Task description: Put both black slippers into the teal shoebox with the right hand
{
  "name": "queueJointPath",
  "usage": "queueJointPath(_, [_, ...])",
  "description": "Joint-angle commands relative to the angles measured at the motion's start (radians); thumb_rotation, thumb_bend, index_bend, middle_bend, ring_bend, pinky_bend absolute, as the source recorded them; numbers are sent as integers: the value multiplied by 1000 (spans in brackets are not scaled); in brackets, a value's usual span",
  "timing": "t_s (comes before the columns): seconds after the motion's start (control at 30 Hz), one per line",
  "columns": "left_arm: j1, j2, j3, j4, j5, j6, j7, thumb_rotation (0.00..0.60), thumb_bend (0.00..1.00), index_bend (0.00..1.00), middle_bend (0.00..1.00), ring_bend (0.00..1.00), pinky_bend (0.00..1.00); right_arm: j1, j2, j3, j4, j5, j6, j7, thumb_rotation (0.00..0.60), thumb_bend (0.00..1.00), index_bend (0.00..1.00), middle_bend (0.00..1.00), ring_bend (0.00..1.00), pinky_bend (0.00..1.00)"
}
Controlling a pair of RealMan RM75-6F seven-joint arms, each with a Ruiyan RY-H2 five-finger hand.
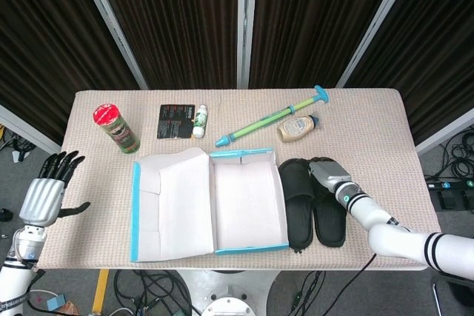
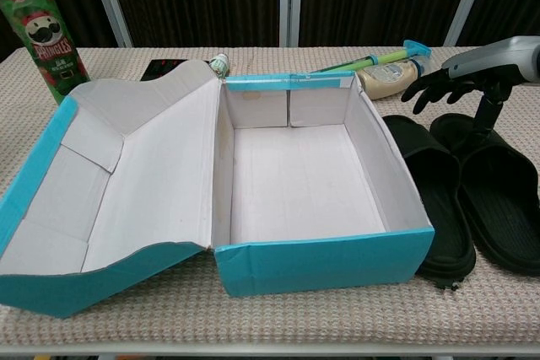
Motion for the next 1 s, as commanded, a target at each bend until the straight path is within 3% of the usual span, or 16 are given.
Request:
queueJointPath(0.03, [0, 0, 0, 1, -1, -2, -4, 600, 58, 103, 67, 0, 15, 41, -5, -23, 8, 50, 0, -7, 600, 112, 93, 126, 18, 86])
queueJointPath(0.5, [5, 9, -4, 16, -11, -8, -35, 600, 58, 101, 67, 0, 15, 218, -71, -156, 83, 265, -44, -49, 600, 113, 109, 139, 40, 94])
queueJointPath(1.0, [3, 19, -7, 36, -19, -29, -88, 600, 58, 101, 67, 0, 15, 309, -119, -221, 144, 322, -105, 3, 600, 113, 118, 139, 40, 102])
